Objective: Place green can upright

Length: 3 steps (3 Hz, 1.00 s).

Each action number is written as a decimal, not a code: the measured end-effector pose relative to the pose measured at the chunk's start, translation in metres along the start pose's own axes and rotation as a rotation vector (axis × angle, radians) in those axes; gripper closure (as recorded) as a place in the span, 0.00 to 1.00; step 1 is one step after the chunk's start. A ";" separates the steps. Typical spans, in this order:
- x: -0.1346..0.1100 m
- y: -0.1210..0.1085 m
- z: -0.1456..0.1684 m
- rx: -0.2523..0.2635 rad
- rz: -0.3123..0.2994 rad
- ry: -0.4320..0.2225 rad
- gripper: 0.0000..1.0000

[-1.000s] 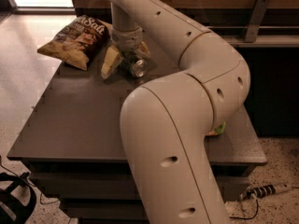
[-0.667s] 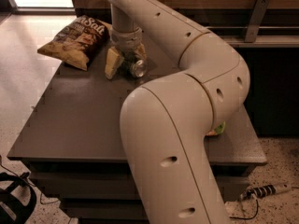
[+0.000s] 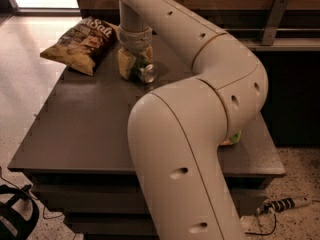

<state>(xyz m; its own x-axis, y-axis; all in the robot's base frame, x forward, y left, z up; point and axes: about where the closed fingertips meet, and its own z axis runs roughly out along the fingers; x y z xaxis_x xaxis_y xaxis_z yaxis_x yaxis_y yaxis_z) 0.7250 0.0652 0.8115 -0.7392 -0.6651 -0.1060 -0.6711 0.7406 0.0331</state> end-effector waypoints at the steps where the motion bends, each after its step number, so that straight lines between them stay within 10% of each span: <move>1: -0.001 0.000 -0.007 0.000 0.000 0.000 0.88; 3: -0.009 0.000 -0.003 0.003 -0.001 -0.023 1.00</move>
Offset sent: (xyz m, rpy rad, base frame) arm 0.0000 -0.0001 0.0066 0.0000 0.0000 -0.0002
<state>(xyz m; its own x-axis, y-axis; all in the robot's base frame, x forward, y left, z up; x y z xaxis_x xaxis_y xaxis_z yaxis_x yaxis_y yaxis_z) 0.7319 0.0708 0.8150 -0.7370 -0.6633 -0.1294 -0.6716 0.7403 0.0302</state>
